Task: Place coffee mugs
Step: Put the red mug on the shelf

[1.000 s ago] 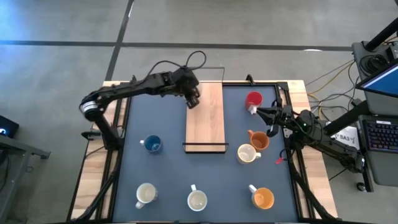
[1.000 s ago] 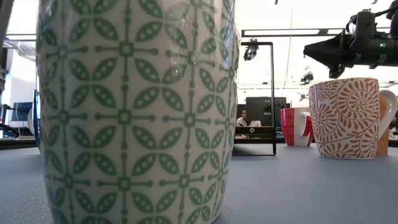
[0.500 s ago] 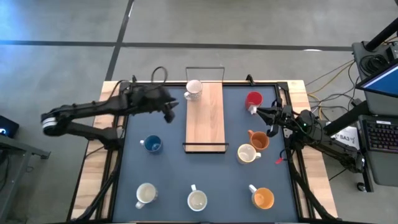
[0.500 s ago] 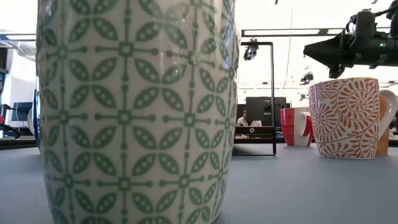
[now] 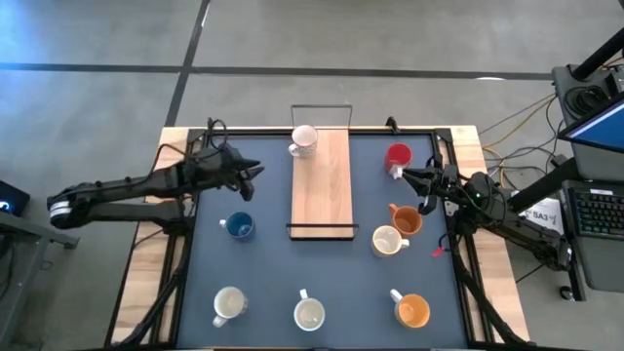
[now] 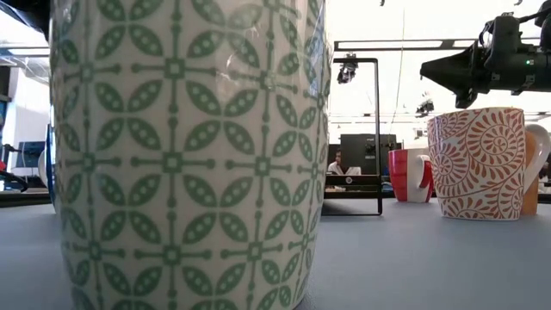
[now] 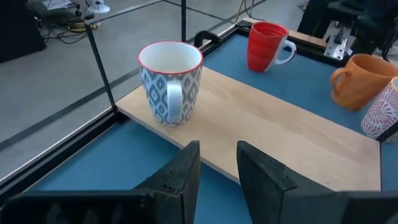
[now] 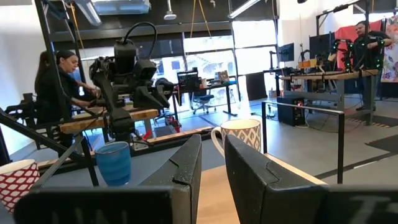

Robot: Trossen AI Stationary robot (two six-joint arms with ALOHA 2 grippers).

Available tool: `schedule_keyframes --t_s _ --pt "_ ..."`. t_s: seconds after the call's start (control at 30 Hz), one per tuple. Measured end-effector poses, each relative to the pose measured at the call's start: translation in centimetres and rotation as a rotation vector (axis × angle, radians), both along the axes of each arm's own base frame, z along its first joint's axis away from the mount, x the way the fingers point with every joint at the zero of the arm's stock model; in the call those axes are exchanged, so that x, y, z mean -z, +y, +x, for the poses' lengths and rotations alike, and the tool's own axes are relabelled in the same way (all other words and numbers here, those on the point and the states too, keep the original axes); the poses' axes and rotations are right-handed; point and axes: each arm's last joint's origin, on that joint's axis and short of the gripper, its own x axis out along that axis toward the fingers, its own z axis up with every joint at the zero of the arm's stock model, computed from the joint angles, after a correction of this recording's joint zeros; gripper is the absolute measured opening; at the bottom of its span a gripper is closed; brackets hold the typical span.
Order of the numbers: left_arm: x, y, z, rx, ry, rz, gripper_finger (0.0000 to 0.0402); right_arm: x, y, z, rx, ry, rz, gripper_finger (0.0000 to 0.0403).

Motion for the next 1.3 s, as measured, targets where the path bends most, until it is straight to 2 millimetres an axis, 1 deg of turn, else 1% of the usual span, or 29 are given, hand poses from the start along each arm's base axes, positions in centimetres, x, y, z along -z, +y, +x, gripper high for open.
schedule_keyframes --t_s 0.2,0.37,0.53,0.67,0.73,1.0,1.17,1.3 --pt "0.0 -0.1 -0.2 -0.003 -0.007 0.004 0.0089 0.0 0.0 0.0 0.000 -0.001 0.001 0.0061" --pt "0.0 0.0 -0.2 -0.005 -0.008 0.002 0.0089 -0.2 0.0 0.0 -0.010 -0.042 0.062 0.0061" --pt "0.0 0.0 -0.2 -0.010 -0.012 -0.009 0.0089 -0.8 0.0 -0.2 -0.037 -0.144 0.184 0.0061" --pt "0.0 0.0 -0.1 -0.012 -0.012 -0.011 0.0089 -1.2 -0.2 -0.3 0.029 -0.230 0.281 0.0061" --pt "0.0 0.0 -0.1 -0.012 -0.013 -0.011 0.0089 -1.0 -0.4 -0.2 0.073 -0.174 0.330 0.0061" --pt "0.0 0.0 -0.1 -0.012 -0.014 -0.011 0.0089 -2.1 -1.4 0.6 0.298 0.038 0.398 0.0061" --pt "0.0 0.0 -0.1 -0.013 -0.015 -0.013 0.0089 -1.6 -2.6 2.5 0.361 0.227 0.493 0.0061" --pt "0.0 0.0 -0.1 -0.013 -0.014 -0.012 0.0089 -2.3 -3.4 3.9 0.376 0.318 0.513 0.0061"
